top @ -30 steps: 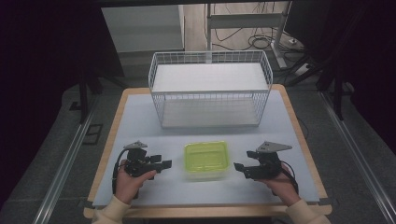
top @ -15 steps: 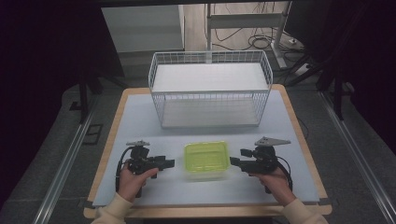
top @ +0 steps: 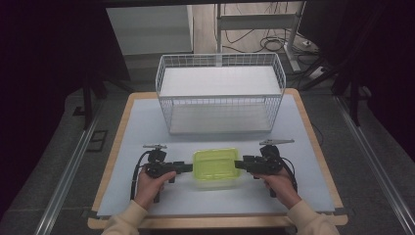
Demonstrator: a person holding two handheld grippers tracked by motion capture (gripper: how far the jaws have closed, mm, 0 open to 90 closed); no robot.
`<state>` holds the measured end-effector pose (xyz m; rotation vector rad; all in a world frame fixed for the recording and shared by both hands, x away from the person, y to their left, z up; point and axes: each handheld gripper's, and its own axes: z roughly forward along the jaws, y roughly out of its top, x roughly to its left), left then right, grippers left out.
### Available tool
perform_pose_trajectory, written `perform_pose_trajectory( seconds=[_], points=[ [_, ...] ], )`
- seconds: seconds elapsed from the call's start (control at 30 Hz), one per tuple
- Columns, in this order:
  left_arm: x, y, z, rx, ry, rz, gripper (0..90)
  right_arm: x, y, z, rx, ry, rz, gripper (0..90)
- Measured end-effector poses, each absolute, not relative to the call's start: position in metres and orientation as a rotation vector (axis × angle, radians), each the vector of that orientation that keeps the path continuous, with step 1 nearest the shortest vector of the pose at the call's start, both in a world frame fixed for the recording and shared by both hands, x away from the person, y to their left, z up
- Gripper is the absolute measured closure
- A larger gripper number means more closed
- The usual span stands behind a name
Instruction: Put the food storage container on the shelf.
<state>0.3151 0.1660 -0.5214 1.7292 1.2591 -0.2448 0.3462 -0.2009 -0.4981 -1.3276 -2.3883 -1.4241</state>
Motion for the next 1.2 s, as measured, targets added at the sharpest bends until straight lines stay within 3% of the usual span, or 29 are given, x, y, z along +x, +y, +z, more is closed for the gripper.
perform_pose_trajectory(
  seconds=[0.17,0.37,0.4,0.73,1.2],
  points=[
    [0.319,0.16,-0.525,1.724,1.26,-0.266,46.9,0.355,-0.199,-0.503,-1.326,-2.345,-1.391,49.2],
    [0.322,0.151,-0.528,1.717,1.247,-0.32,63.2,0.358,-0.197,-0.507,-1.335,-2.294,-1.346,53.1],
    [0.321,0.152,-0.53,1.72,1.248,-0.322,66.3,0.357,-0.201,-0.509,-1.333,-2.246,-1.336,58.8],
    [0.313,0.154,-0.522,1.697,1.21,-0.31,79.8,0.354,-0.208,-0.507,-1.351,-2.128,-1.368,80.4],
    [0.302,0.155,-0.504,1.7,1.149,-0.261,81.5,0.34,-0.21,-0.491,-1.312,-2.148,-1.463,81.2]
  ],
)
